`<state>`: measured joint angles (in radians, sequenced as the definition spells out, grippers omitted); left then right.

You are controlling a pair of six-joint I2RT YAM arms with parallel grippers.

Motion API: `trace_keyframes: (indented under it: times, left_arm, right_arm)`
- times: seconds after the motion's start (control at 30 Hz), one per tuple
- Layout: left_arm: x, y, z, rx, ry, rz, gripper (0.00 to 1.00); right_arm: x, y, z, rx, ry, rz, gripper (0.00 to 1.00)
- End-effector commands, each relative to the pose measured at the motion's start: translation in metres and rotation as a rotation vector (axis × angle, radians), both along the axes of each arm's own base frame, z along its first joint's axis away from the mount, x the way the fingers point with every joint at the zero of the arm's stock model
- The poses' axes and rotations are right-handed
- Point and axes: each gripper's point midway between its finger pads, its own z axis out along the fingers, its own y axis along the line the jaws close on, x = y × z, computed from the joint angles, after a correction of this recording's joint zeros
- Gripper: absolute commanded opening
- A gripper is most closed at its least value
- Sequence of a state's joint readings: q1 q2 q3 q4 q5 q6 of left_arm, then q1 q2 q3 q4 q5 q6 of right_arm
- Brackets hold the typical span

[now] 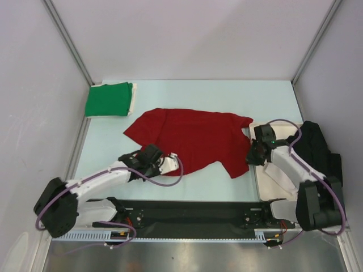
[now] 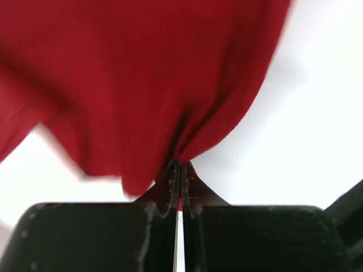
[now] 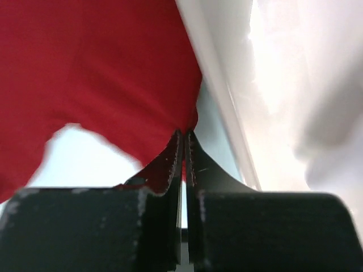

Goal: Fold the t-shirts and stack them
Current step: Flatten the tshirt out

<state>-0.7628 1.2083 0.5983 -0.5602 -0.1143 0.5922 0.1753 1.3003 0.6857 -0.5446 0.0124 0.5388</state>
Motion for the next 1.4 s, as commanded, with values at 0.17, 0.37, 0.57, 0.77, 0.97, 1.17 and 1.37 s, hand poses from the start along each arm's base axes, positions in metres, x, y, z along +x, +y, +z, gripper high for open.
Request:
trace_keyframes:
  times: [0.17, 0.37, 0.57, 0.77, 0.97, 1.17, 1.37]
  left_arm:
    - [0.054, 0.052, 0.224, -0.206, -0.525, 0.291, 0.0]
    - [0.027, 0.093, 0.348, -0.292, -0.772, 0.379, 0.0]
    - [-0.012, 0.129, 0.443, -0.401, -0.976, 0.41, 0.0]
    - [-0.038, 0.158, 0.495, -0.428, -1.129, 0.438, 0.0]
    - [-0.01, 0.141, 0.484, -0.365, -1.143, 0.401, 0.0]
    - [0.054, 0.102, 0.479, -0.287, -1.13, 0.35, 0.0]
    - [0.15, 0.107, 0.478, -0.236, -1.1, 0.444, 0.01]
  right_arm:
    - [0.02, -0.024, 0.243, -0.037, -0.594, -0.055, 0.0]
    - [-0.025, -0.032, 0.398, 0.003, -0.946, -0.05, 0.0]
    - [-0.073, -0.032, 0.487, 0.029, -1.162, 0.019, 0.0]
    - [-0.115, -0.028, 0.552, 0.066, -1.336, 0.077, 0.0]
    - [-0.057, -0.019, 0.53, 0.072, -1.246, 0.068, 0.0]
    - [0.036, 0.006, 0.526, 0.1, -1.198, 0.113, 0.0]
    - [0.141, 0.014, 0.526, 0.082, -1.182, 0.109, 0.0]
